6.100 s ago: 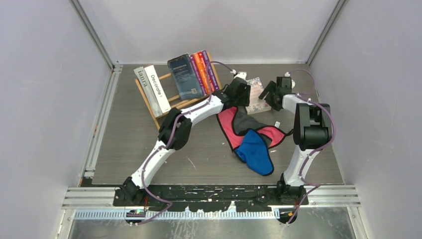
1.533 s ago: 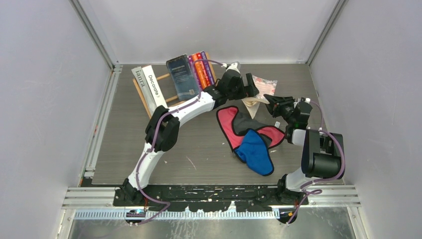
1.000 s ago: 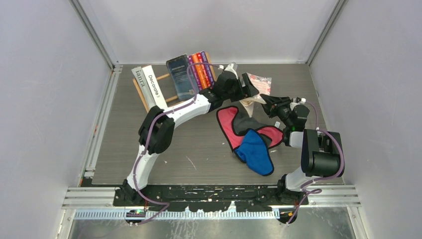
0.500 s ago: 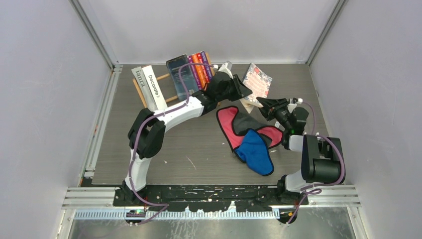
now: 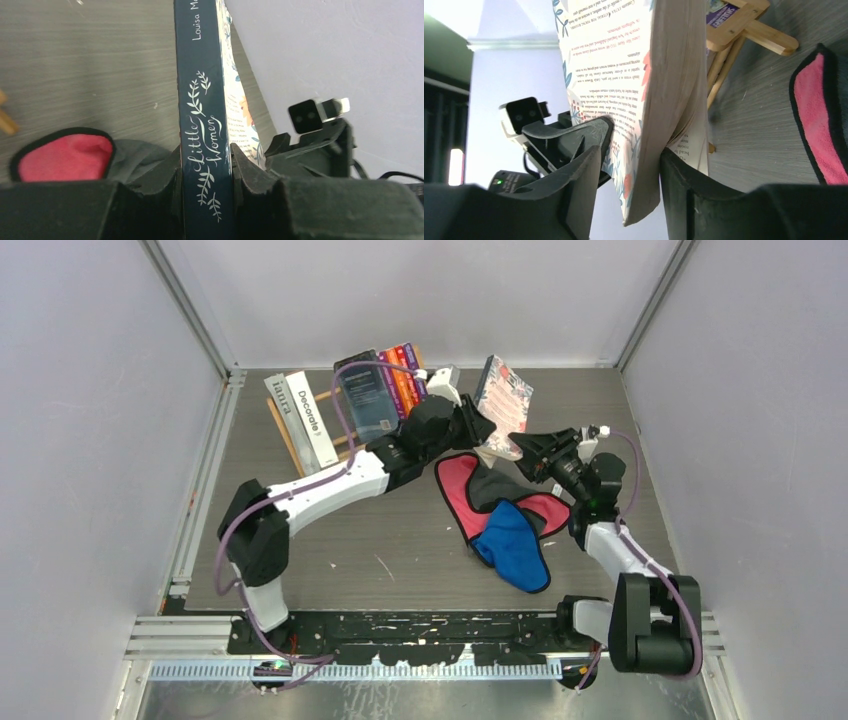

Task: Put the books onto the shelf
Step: Pick up the book from the center of the board, then place the book on the shelf.

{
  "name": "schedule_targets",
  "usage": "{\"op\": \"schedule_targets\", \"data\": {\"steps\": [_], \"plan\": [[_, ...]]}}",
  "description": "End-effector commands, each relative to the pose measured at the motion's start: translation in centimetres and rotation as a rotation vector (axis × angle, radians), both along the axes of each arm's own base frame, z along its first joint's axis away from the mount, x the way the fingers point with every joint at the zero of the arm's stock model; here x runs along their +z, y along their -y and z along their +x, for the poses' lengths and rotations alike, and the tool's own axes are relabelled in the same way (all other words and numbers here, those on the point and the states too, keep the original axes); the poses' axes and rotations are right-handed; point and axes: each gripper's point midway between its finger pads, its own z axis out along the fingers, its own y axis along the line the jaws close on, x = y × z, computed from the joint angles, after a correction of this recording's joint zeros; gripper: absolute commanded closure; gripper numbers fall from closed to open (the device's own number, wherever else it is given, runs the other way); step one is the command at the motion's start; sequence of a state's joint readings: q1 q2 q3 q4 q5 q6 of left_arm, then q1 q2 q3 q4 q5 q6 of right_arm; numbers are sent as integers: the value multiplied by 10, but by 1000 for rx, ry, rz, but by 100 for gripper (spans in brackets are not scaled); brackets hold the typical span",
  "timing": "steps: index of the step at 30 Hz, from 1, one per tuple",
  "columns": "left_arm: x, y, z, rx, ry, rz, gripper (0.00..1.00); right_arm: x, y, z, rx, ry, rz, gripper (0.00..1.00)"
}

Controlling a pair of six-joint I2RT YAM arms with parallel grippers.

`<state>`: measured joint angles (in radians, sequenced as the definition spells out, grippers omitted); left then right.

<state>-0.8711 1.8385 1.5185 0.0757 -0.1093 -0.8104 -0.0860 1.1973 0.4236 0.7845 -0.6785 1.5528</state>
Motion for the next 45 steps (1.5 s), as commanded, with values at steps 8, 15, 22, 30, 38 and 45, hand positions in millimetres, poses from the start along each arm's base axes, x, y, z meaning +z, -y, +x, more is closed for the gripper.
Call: {"op": "schedule_targets", "data": {"steps": [8, 15, 22, 30, 38, 45], "plan": [[63, -88, -20, 275, 300, 181, 100, 53, -5, -4, -45, 187, -196, 42], [94, -139, -34, 426, 409, 202, 100, 45, -14, -2, -32, 176, -236, 41], [129, -182, -50, 543, 506, 192, 100, 45, -27, -4, -7, 180, -277, 41], [142, -226, -67, 695, 584, 223, 100, 48, -36, -6, 13, 198, -285, 41], [136, -270, -67, 940, 662, 337, 100, 50, -59, -7, 43, 216, -422, 41], [125, -268, -47, 1015, 722, 419, 100, 46, -83, 4, 88, 236, -433, 41]]}}
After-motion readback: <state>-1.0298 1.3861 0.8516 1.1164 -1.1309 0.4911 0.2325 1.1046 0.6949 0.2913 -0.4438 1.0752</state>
